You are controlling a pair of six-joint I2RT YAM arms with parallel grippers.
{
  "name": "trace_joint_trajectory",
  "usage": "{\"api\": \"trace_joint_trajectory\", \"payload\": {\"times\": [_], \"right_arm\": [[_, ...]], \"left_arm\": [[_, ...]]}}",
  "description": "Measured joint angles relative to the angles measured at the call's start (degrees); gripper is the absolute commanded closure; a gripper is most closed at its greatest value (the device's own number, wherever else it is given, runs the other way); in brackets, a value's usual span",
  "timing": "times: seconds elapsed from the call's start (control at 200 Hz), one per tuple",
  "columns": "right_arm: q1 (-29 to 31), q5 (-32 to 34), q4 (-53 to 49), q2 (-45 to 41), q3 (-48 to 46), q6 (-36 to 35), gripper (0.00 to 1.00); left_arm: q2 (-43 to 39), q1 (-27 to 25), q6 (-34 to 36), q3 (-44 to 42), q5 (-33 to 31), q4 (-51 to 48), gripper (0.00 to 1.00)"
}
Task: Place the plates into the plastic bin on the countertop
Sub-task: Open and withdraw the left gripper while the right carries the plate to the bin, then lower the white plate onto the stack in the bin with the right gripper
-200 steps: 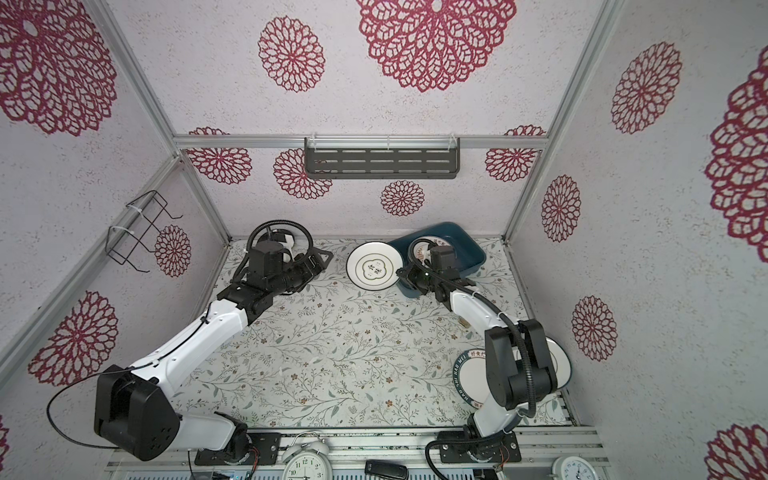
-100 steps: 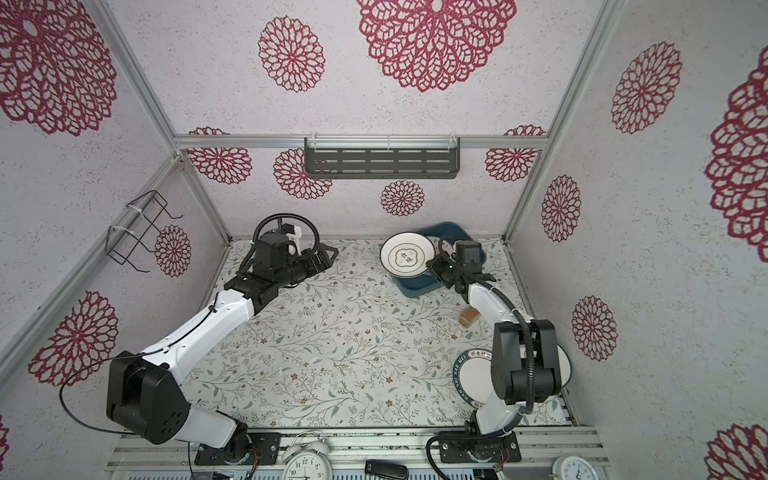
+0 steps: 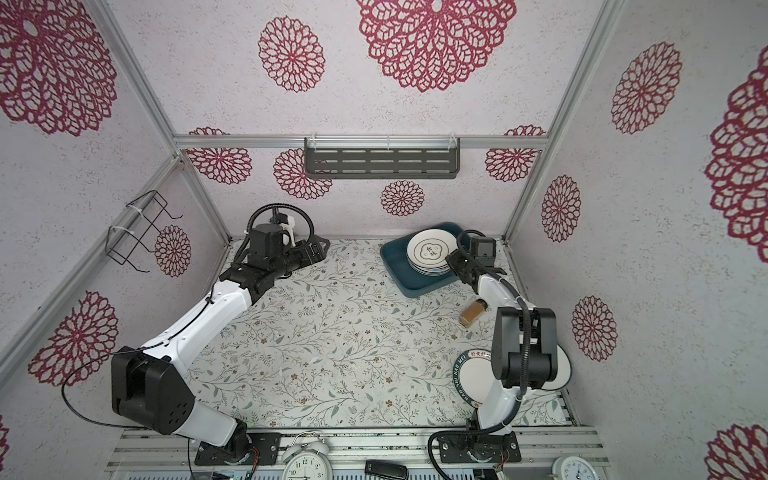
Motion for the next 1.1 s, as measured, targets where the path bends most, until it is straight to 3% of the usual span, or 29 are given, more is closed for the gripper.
{"api": "trace_joint_trajectory", "payload": {"times": [0.235, 0.545, 1.101], "right_arm": [[-0.85, 1.05, 0.59, 6.34, 5.64, 0.15, 1.00], [-0.87, 1.42, 3.04, 15.54, 11.61, 3.06, 1.00], [-0.57, 1.92, 0.00, 17.97, 14.51, 3.52, 1.00]], "left_arm": [[0.52, 4.44, -0.44, 0.00, -0.42, 0.46, 0.03], [2.25, 6.58, -1.33, 0.00, -0.52, 0.87, 0.03], [7.76, 8.55, -4.33, 2.08, 1.92, 3.58, 0.03]]}}
